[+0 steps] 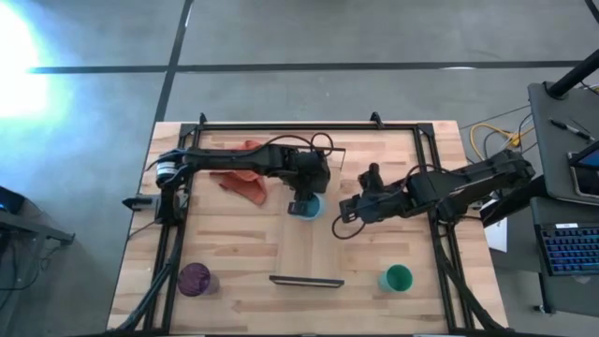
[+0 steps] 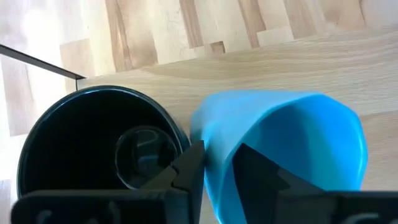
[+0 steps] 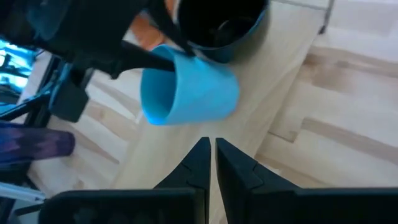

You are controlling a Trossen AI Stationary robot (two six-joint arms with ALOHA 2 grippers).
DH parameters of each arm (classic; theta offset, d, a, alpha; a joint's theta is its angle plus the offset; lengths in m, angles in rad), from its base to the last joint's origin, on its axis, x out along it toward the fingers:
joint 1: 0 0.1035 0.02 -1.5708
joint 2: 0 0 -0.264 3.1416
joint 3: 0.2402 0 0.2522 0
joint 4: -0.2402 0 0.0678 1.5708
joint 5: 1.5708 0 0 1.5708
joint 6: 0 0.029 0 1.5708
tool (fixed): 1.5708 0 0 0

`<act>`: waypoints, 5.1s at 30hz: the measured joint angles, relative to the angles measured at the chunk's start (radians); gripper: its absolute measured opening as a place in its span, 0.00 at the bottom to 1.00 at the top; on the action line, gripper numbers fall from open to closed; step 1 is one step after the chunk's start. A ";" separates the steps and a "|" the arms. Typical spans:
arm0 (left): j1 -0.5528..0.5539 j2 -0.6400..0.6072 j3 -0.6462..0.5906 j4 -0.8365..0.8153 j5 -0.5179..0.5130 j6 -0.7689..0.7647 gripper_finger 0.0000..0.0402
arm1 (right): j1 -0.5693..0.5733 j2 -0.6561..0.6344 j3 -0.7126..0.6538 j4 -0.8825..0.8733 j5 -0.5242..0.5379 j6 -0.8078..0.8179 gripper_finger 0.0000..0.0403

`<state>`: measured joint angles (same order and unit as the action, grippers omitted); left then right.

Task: Stack small to large cups/mugs on shelf
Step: Put the blue mug on the shelf, then put the green cup on the shelf

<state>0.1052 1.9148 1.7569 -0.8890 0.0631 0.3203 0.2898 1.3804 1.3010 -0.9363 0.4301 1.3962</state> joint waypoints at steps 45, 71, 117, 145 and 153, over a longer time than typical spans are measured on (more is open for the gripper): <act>0.001 -0.006 0.013 -0.015 0.001 -0.027 0.19 | 0.000 -0.025 0.000 -0.144 0.015 0.021 0.04; -0.088 -0.295 -0.126 -0.110 -0.054 -0.498 0.10 | -0.030 -0.047 -0.037 -0.147 -0.053 -0.107 0.04; -0.269 -0.114 -0.228 -0.018 -0.312 -1.261 0.00 | -0.277 -0.117 -0.058 -0.121 -0.175 -0.651 0.04; -0.298 -0.350 -0.225 -0.111 -0.384 -1.229 0.00 | -0.278 -0.124 -0.059 -0.122 -0.224 -0.691 0.04; -0.371 -0.463 -0.273 -0.317 -0.403 -1.418 0.15 | -0.277 -0.124 -0.060 -0.098 -0.259 -0.723 0.07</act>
<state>-0.2656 1.4515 1.4842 -1.2055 -0.3395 -1.0975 0.0124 1.2560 1.2411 -1.0338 0.1715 0.6728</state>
